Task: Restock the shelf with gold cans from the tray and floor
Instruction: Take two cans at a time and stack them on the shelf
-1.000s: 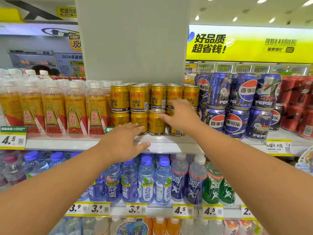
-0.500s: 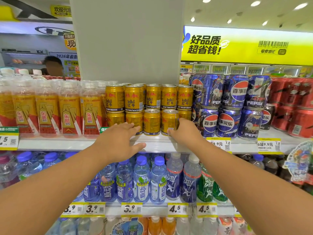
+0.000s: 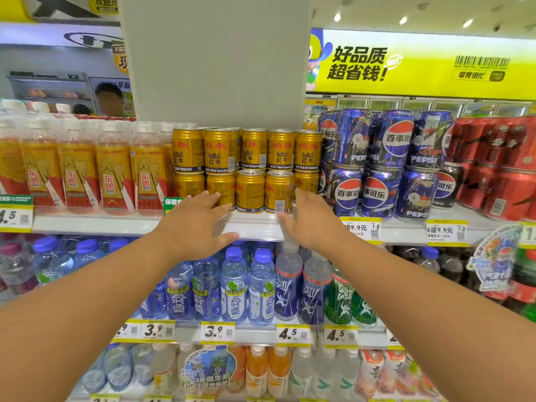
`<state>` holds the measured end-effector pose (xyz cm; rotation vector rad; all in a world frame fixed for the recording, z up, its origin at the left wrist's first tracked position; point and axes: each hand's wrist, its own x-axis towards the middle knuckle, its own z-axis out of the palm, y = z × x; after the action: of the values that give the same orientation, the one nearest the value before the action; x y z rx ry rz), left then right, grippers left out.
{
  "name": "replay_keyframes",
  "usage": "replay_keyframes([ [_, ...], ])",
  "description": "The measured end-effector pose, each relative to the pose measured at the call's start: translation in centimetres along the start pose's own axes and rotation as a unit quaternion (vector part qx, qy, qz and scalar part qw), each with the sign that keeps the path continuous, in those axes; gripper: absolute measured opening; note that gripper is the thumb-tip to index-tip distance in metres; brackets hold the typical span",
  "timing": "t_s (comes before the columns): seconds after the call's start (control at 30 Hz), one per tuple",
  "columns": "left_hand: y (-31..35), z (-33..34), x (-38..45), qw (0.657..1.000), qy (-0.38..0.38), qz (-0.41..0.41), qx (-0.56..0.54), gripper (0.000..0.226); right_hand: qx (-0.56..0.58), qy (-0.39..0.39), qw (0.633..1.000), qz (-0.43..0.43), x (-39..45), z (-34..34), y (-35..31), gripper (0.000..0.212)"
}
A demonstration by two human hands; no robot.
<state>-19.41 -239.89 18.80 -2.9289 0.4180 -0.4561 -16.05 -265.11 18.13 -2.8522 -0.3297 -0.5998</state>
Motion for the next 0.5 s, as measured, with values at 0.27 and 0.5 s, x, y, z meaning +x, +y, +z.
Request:
replay_keyframes([
  [0.27, 3.0, 1.1, -1.5, 0.999, 0.025, -0.036, 0.009, 0.084, -0.090, -0.046, 0.985, -0.138, -4.6, -0.5, 0.7, 0.080],
  [0.5, 4.8, 1.4, -4.6, 0.999, 0.027, -0.022, -0.004, 0.095, -0.074, -0.063, 0.986, -0.136, -7.3, 0.6, 0.4, 0.080],
])
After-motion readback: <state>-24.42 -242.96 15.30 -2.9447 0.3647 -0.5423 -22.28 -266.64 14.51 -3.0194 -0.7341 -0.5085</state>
